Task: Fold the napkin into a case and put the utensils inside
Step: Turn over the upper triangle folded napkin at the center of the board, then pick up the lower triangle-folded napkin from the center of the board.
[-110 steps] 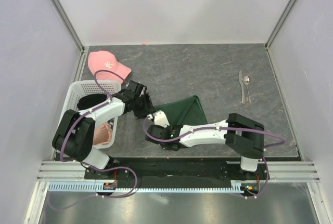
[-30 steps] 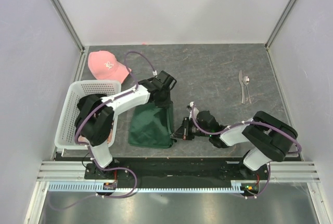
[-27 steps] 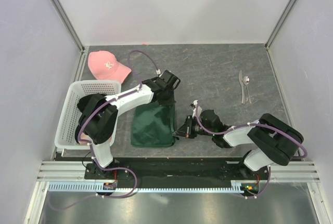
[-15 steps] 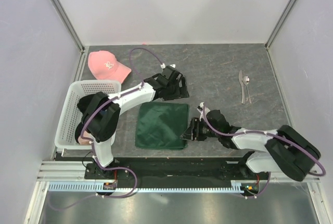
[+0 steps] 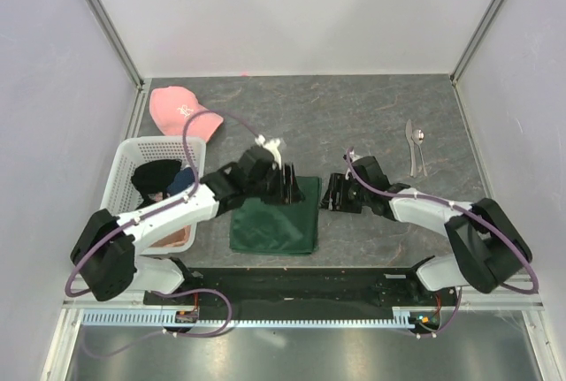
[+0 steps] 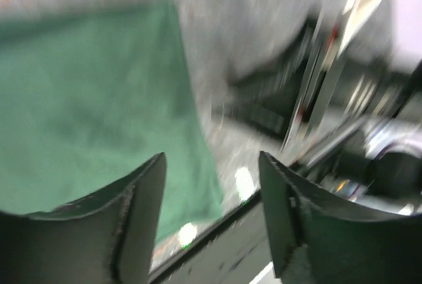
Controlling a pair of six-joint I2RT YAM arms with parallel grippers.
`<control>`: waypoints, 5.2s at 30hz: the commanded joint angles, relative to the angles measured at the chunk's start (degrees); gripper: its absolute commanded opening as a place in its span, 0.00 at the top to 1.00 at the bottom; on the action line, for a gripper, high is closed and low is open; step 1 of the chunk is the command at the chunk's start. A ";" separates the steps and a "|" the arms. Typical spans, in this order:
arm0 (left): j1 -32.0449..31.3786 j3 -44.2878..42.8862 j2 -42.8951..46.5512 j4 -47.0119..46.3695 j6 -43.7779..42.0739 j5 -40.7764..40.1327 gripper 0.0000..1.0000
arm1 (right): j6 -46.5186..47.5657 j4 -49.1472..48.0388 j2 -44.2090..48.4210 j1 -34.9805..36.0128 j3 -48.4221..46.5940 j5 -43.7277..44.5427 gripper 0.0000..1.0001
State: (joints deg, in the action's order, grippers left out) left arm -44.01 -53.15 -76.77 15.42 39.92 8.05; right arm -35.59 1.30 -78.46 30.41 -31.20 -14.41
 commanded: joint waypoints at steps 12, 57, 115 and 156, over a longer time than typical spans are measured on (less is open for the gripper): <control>-12.15 10.35 -12.60 -18.23 8.50 0.56 0.74 | 6.32 -2.62 -20.15 -4.31 -14.93 -3.17 0.54; 20.63 8.32 -2.17 -1.28 -0.98 0.48 0.73 | -0.62 11.53 7.69 7.82 5.19 4.23 0.89; 28.35 -5.92 27.99 32.92 0.86 -15.80 0.32 | -5.10 35.17 -34.99 43.67 -55.54 36.12 0.28; 35.84 12.27 10.96 5.86 1.03 17.96 0.30 | -10.28 4.52 -16.50 34.37 -23.92 12.25 1.00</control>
State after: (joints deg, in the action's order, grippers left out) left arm -7.73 -43.07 -63.16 30.63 38.17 18.39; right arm -43.92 15.22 -103.79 67.77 -61.87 7.27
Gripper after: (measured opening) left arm 0.702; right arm 0.010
